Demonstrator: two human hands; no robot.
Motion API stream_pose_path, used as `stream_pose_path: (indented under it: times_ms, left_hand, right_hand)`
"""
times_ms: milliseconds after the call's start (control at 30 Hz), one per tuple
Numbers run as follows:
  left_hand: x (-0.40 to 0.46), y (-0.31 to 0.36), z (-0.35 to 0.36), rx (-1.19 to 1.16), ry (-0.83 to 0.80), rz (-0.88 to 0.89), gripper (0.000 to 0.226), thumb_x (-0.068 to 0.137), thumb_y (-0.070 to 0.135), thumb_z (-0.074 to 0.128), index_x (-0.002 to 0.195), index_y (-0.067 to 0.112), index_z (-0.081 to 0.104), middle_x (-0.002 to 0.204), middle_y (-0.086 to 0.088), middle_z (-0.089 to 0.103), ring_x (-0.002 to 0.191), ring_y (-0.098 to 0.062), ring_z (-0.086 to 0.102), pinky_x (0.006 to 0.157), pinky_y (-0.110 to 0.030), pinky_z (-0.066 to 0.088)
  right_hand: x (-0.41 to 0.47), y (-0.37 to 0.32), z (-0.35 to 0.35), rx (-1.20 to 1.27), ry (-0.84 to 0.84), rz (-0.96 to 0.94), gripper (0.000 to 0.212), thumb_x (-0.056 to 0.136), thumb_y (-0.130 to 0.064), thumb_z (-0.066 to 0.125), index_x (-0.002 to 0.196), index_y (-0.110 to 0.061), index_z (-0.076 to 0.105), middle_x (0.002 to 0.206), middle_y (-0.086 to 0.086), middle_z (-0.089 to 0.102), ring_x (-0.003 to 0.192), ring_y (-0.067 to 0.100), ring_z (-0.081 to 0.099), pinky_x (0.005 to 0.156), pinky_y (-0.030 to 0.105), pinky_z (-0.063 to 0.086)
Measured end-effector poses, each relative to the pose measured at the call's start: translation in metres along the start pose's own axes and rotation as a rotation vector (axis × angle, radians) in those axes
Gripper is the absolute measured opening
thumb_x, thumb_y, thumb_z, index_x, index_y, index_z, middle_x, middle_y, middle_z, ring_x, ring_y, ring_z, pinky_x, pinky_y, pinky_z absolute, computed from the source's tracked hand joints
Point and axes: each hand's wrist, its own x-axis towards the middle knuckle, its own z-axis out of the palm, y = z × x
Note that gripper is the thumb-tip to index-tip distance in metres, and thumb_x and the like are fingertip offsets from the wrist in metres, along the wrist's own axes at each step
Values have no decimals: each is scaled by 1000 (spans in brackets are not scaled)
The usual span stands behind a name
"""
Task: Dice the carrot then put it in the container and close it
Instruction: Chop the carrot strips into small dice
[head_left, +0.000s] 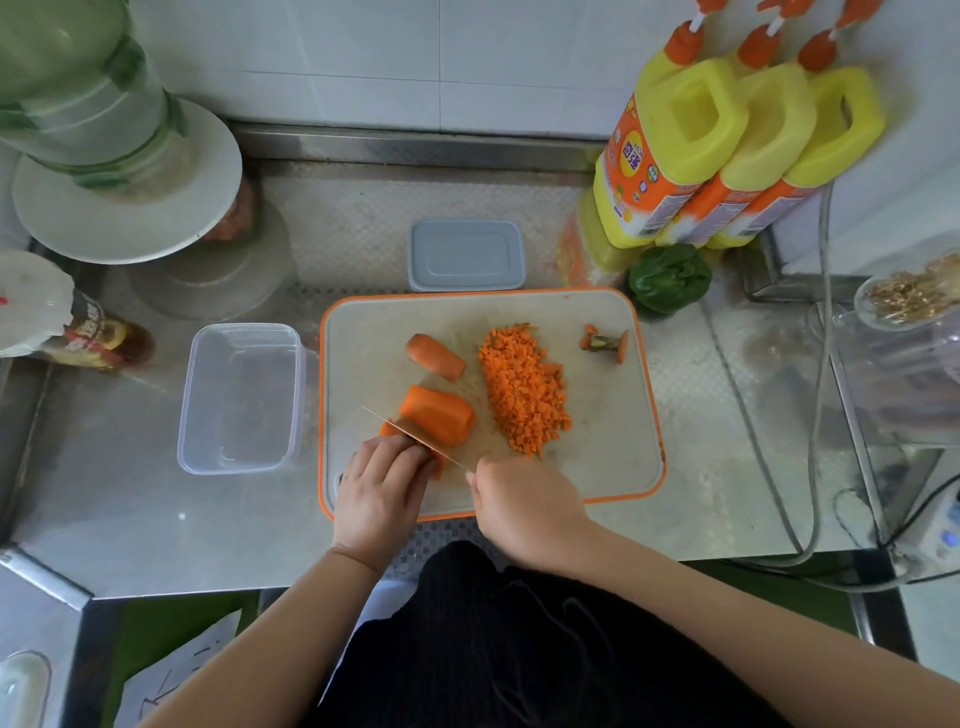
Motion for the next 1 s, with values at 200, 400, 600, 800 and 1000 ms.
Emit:
stream_pose_path:
  times_ms: [200, 400, 600, 800, 1000]
  left_hand:
    - [-2, -3, 4, -13, 37, -1, 11, 98, 23, 55, 100, 14, 62, 96, -7, 66, 92, -29, 57, 83, -38, 48]
    - [-4, -3, 6, -31, 27, -20, 18, 101, 24, 52, 99, 12, 66, 99, -7, 67, 92, -31, 59, 84, -39, 49]
    - [-1, -1, 4, -34, 35, -34, 14, 97, 18, 58, 93, 10, 70, 97, -5, 67, 89, -28, 57, 84, -37, 48]
    - [0, 2, 0, -43, 42, -23, 4, 92, 13, 63, 96, 14, 65, 95, -4, 67, 88, -25, 58, 84, -34, 49]
    - [1, 1, -5, -17, 21, -19, 5, 95, 16, 58, 98, 16, 62, 95, -4, 64, 88, -25, 58, 79, -35, 50]
  right_hand:
    - [6, -5, -1, -74, -22, 16, 10, 99, -9, 43, 93, -10, 51, 64, 1, 34, 53, 19, 38, 44, 28, 16]
    - [25, -13, -1, -21, -103, 81, 18, 97, -7, 44, 107, -5, 59, 97, 14, 63, 90, 34, 64, 61, 32, 39]
    - [42, 3, 10, 10, -191, 127, 25, 90, 6, 43, 108, 0, 58, 99, 17, 63, 89, 34, 62, 67, 38, 48]
    - [48, 8, 14, 58, -169, 159, 17, 92, 0, 47, 101, -5, 60, 89, 11, 62, 85, 31, 63, 63, 34, 46]
    - [33, 12, 24, 109, -64, -18, 36, 92, -13, 46, 126, -18, 36, 76, 4, 55, 64, 28, 55, 53, 37, 43]
